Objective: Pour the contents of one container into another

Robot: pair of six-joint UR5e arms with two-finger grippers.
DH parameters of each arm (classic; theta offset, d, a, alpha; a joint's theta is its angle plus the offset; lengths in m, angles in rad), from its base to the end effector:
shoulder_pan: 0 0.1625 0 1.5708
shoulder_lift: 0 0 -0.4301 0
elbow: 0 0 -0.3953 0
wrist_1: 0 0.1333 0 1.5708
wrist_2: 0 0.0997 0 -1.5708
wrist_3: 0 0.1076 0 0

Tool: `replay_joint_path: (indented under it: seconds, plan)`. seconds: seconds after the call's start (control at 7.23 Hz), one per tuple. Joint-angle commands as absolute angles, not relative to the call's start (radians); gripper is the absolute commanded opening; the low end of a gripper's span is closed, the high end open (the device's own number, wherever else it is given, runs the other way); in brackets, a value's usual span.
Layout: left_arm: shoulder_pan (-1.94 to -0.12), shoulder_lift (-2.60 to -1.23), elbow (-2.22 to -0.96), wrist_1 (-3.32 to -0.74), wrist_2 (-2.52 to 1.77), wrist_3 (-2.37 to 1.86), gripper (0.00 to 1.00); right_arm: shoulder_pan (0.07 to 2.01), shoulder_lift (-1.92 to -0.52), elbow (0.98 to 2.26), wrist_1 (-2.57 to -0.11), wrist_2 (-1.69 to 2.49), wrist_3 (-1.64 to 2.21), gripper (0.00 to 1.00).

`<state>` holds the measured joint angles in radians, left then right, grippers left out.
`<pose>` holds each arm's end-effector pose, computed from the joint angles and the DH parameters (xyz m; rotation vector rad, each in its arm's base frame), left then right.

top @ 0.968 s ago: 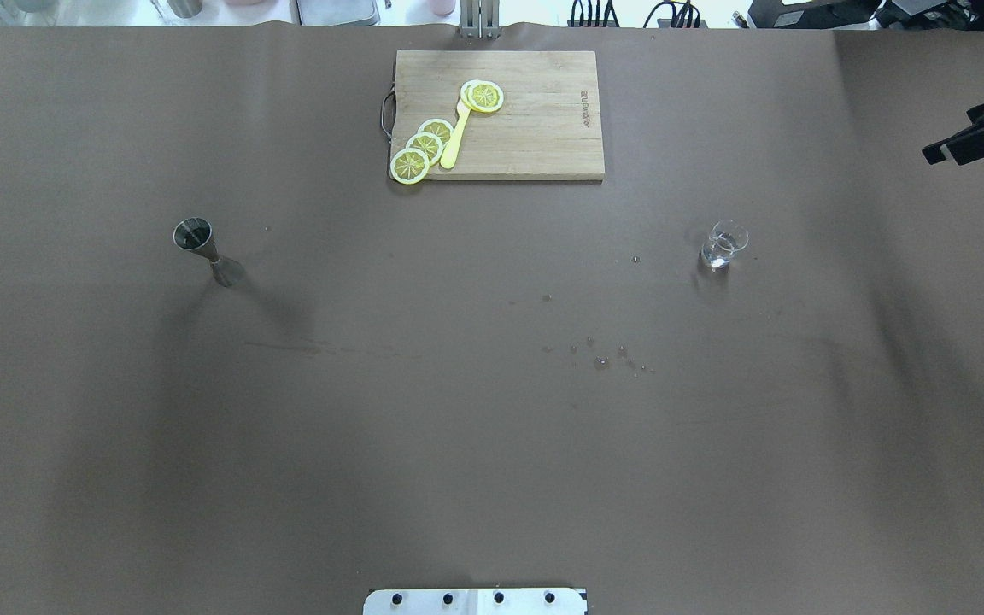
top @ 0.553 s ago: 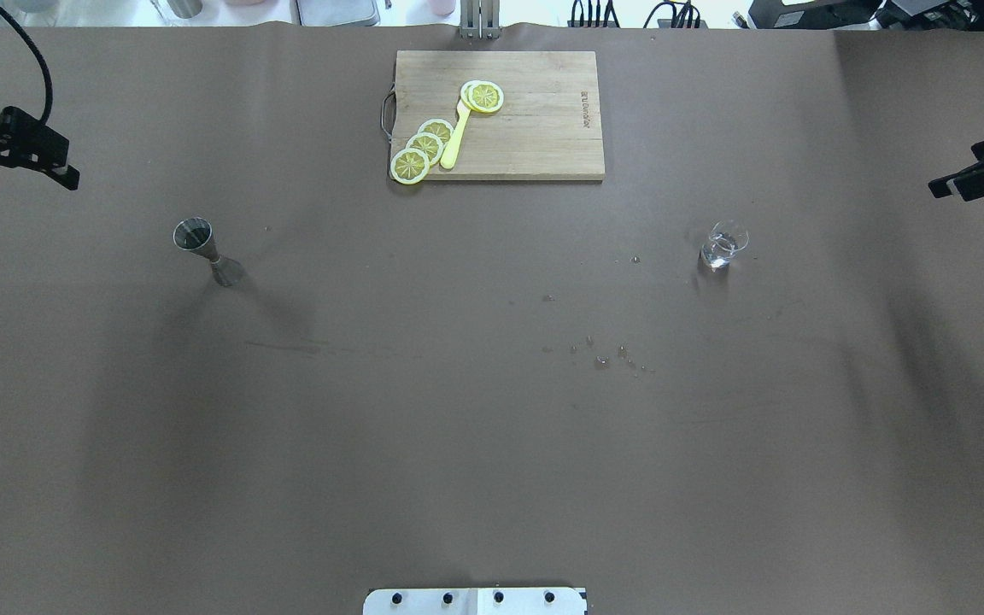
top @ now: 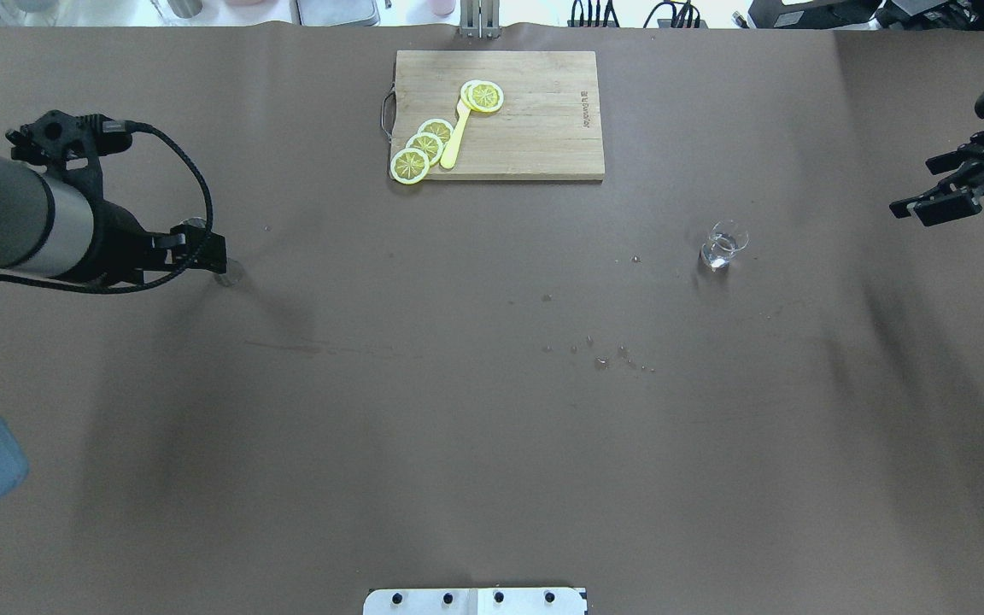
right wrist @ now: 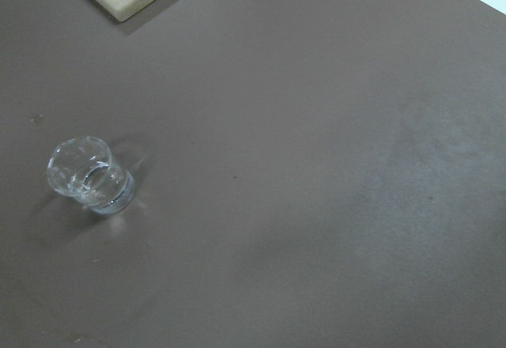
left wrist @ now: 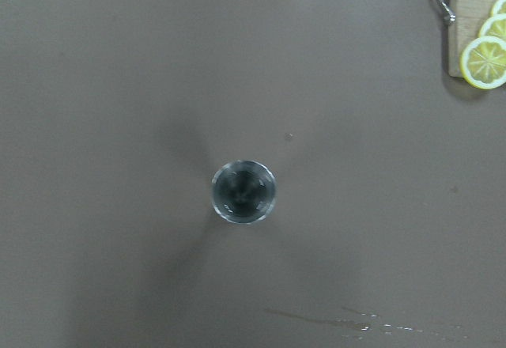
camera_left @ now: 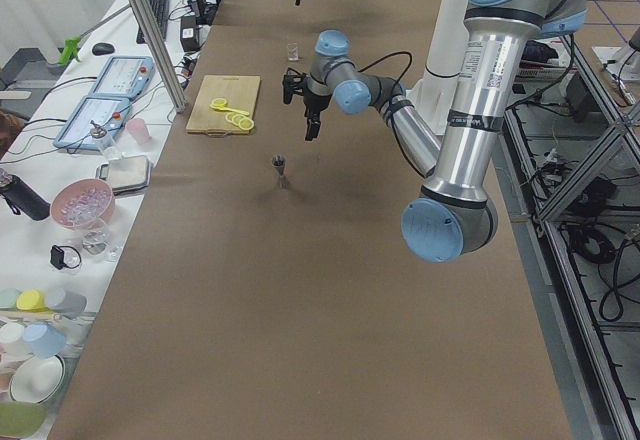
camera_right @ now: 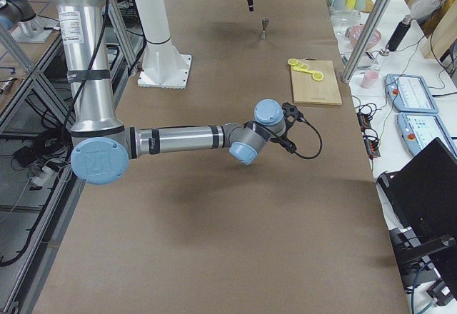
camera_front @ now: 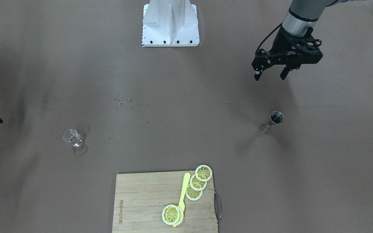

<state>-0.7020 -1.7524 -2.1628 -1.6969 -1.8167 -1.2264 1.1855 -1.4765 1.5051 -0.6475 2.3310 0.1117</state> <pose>0.3158 -0.4074 0.2961 0.2492 0.8912 -0.2212 -0.1545 -0.5384 0.5434 0.7121 -0.9119 -0.6039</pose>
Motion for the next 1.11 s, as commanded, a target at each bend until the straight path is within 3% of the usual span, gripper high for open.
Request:
replay_joint_path:
  seconds: [0.0, 0.28, 0.55, 0.97]
  plan:
    - [-0.579, -1.566, -2.189, -1.941, -1.552, -1.266, 0.99, 1.114, -1.477, 1.445, -0.461, 2.335, 0.101, 0.99]
    - [-0.501, -1.490, -2.177, -2.026, -1.363, -1.262, 0.98, 1.062, -1.473, 1.370, -0.292, 2.332, 0.085, 0.99]
    - [-0.327, -1.509, -2.123, -2.034, -1.008, -1.275, 0.97, 1.031, -1.428, 1.330, -0.253, 2.332, 0.007, 0.99]
    - [-0.296, -1.584, -1.949, -2.213, -0.837, -1.288, 0.97, 1.017, -1.301, 1.165, -0.151, 2.361, 0.001, 0.99]
